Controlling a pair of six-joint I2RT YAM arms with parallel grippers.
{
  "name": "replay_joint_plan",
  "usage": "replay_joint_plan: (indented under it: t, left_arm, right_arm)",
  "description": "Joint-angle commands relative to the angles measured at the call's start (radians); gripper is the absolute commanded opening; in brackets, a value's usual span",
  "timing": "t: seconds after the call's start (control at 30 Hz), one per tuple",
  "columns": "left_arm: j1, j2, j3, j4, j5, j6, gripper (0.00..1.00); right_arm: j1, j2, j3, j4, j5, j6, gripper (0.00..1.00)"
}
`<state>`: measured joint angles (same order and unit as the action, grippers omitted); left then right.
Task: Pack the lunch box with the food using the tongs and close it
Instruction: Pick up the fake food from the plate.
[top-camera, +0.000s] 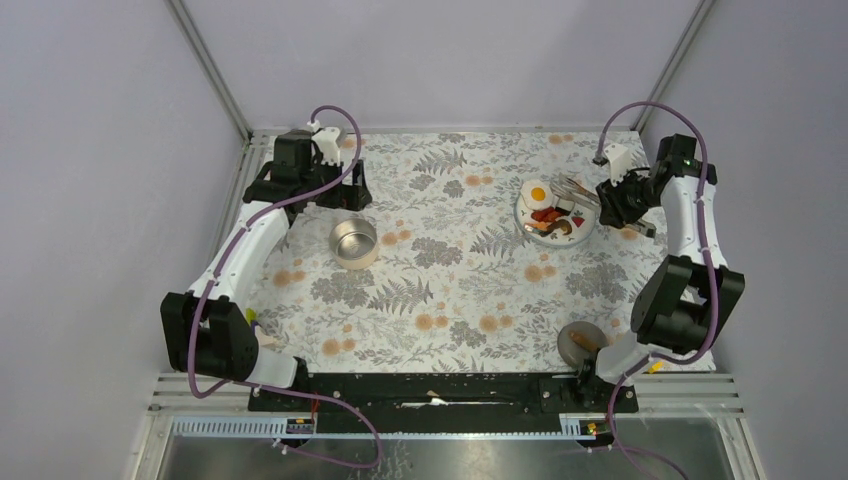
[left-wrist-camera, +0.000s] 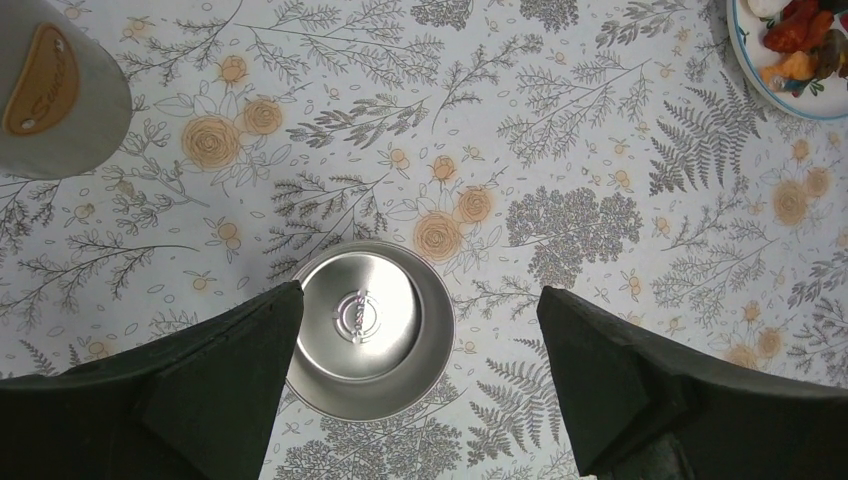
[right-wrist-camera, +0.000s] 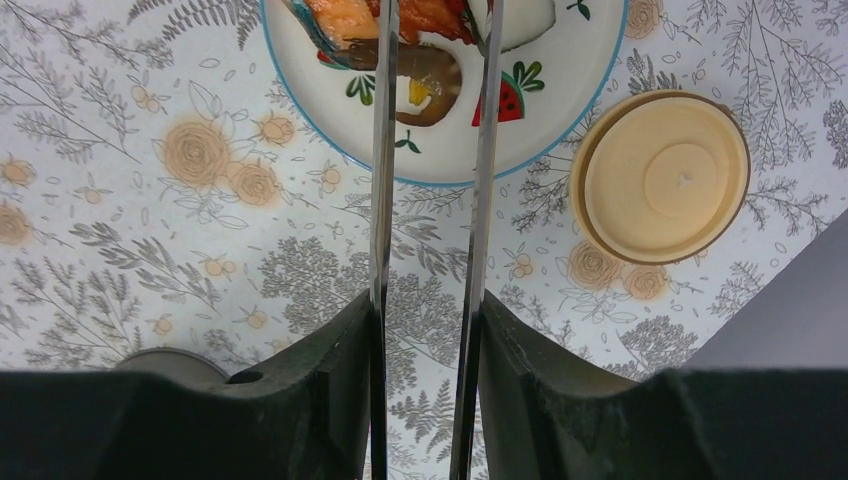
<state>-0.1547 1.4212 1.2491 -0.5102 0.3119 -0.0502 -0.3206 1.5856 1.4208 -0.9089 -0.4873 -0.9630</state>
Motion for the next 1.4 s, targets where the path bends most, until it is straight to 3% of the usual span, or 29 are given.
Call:
replay_joint_plan:
  t: [0.0,0.57,1.37]
  left_arm:
    - [0.000,-0.023,0.001,0.010,0.047,0.024,0.99]
    - [0.000,0.013,0.009,0.010,0.090,0.029,0.99]
    - [0.000,0.042,0.021,0.004,0.100,0.023,0.99]
  right_arm:
    - [-0.014,0.072,0.093,-0.062,0.009,-0.107,0.45]
    - [-0.069,0.260,0.208,-0.160,0.062,-0.272,0.52]
    - [-0.071,0.364,0.294,-0.161,0.098,-0.322,0.57]
